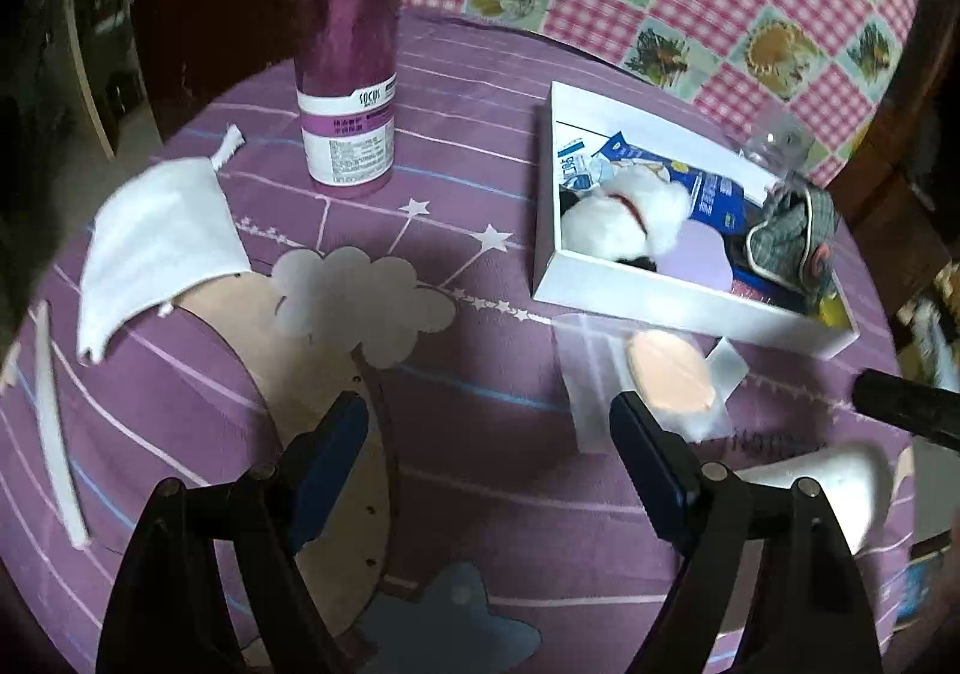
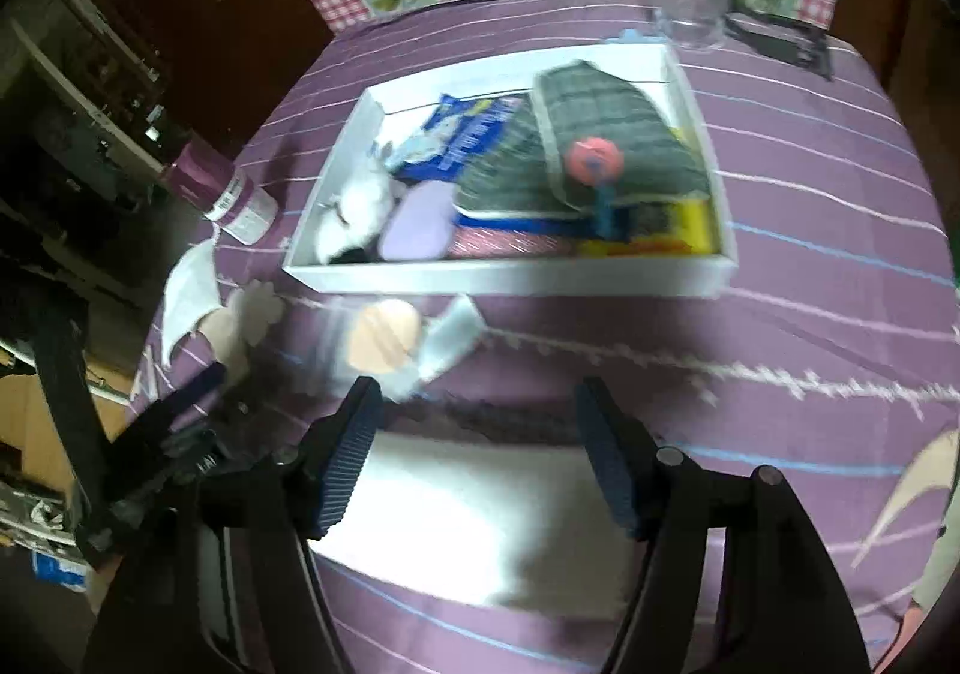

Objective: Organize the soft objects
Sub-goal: 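Withdraw both tools from the tray toward the bagged makeup puff, then grasp the clear bag with the beige makeup puff using the right tool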

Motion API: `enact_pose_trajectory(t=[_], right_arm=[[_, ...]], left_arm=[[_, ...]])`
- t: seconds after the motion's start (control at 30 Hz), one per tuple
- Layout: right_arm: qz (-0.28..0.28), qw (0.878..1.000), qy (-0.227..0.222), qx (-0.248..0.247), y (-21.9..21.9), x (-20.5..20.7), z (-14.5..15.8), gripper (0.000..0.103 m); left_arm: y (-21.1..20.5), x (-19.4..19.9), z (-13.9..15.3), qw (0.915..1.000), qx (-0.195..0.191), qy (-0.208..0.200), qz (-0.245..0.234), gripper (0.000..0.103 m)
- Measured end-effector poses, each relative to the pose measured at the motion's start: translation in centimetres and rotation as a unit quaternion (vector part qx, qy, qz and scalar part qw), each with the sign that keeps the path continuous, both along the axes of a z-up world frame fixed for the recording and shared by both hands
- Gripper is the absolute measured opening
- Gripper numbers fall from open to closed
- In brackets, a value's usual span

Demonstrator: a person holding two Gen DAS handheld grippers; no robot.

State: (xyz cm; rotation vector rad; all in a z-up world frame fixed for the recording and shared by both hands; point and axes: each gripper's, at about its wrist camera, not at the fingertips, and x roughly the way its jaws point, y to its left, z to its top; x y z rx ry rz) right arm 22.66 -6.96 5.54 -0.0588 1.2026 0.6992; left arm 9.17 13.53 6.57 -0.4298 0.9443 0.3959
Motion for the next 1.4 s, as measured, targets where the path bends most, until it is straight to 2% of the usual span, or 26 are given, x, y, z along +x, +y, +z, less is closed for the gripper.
enact_pose_trajectory(t=[0.1, 0.27, 0.33, 0.4, 0.5, 0.6, 0.7, 0.8, 1.0, 1.2, 1.4], right_arm=[[0.015, 1.000, 0.001, -0.026, 2.2, 0.2, -0.9, 0.056], [0.046, 0.997, 0.064, 0.003, 4.0, 0.7, -2.3, 0.052], [0.047, 0.996, 0.078, 0.000, 4.5, 1.0, -2.9, 0.050], [0.039, 0.997, 0.073, -0.005, 4.7, 1.3, -3.2, 0.050], [0.041, 0.996, 0.082, 0.018, 4.7, 1.6, -3.6, 0.049], [0.044, 0.995, 0.087, 0.028, 4.8, 1.7, -3.7, 0.049], [0.040, 0.994, 0.096, 0.042, 4.6, 1.9, -3.9, 0.048], [0.041, 0.991, 0.110, 0.059, 4.6, 2.0, -4.1, 0.048], [0.034, 0.986, 0.143, 0.082, 4.7, 2.0, -5.0, 0.048], [0.024, 0.982, 0.162, 0.094, 4.7, 2.0, -5.7, 0.048], [0.013, 0.978, 0.180, 0.105, 4.6, 2.3, -6.5, 0.034]], left_arm=[[0.5, -0.1, 0.1, 0.9998, -0.013, -0.012, 0.002, 0.083], [0.4, -0.3, 0.2, 0.9990, -0.032, -0.029, -0.005, 0.083], [0.2, -0.2, 0.2, 0.9990, -0.030, -0.031, -0.002, 0.082], [-0.2, 0.2, -0.2, 0.9995, -0.021, -0.023, -0.002, 0.076], [-1.1, 0.8, -1.0, 0.9998, -0.010, -0.009, -0.017, 0.064], [-2.0, 1.2, -1.6, 0.9997, 0.001, -0.006, -0.025, 0.058], [-2.7, 1.5, -1.9, 0.9992, 0.031, 0.002, -0.026, 0.053], [-2.8, 1.5, -1.9, 0.9987, 0.047, 0.008, -0.018, 0.053], [-2.4, 1.5, -2.3, 0.9984, 0.053, 0.019, -0.005, 0.053], [-3.3, 1.8, -2.6, 0.9956, 0.088, 0.031, -0.009, 0.053], [-3.3, 1.9, -2.7, 0.9952, 0.092, 0.031, -0.009, 0.053]])
